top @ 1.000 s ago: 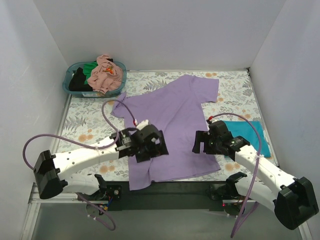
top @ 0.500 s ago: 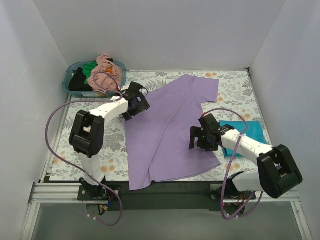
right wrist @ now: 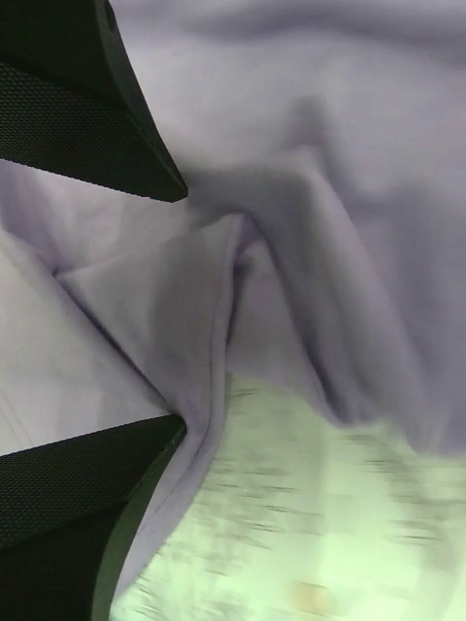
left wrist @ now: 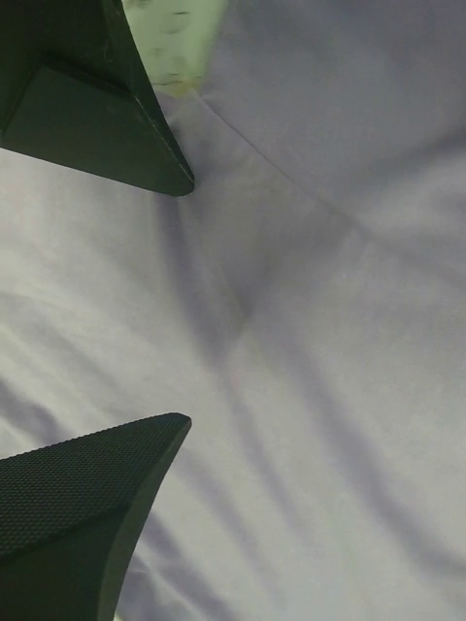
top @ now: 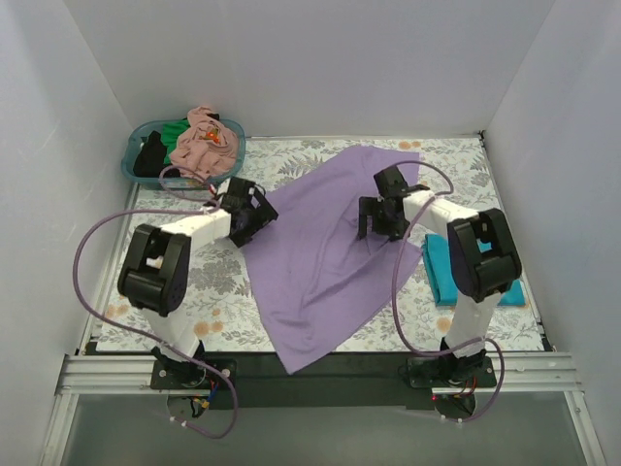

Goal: Fold and stack the t-shirts
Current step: Flatten the tshirt out

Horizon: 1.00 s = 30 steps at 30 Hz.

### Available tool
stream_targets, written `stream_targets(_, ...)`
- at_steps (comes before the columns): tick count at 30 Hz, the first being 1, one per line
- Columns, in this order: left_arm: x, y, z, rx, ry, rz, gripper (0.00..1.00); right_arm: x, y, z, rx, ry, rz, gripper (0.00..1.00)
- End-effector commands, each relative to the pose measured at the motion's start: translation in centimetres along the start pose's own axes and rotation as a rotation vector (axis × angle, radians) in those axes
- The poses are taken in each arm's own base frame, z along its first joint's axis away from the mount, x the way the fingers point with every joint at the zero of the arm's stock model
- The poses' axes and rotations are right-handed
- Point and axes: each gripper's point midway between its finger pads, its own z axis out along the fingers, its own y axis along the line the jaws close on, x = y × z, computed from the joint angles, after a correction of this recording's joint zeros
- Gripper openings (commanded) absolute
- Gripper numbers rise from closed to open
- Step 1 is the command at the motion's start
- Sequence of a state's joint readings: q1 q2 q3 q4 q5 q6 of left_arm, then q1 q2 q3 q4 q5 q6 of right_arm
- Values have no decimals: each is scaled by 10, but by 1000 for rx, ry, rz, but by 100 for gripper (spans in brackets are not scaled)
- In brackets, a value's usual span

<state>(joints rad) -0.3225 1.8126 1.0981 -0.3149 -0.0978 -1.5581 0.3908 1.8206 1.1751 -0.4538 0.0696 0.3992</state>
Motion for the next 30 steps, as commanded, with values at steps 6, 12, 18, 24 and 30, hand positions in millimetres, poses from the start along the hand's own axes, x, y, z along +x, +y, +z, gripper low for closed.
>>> stream_targets(6, 229, 42, -71, 33, 516, 10, 97, -141, 36, 84, -140, -84, -200, 96)
stream_targets(12, 211, -50, -70, 192, 412, 110, 98, -228, 78, 92, -281, -279, -245, 97)
stream_targets(18, 154, -85, -93, 173, 201, 177, 98, -252, 75, 9, -258, -428, -321, 98)
stream_targets(24, 129, -67, -107, 161, 97, 171, 98, -207, 51, -72, -196, -428, -261, 98)
stream_targets(30, 122, -82, -89, 183, 113, 202, 98, -42, -2, -55, -118, -155, -12, 98)
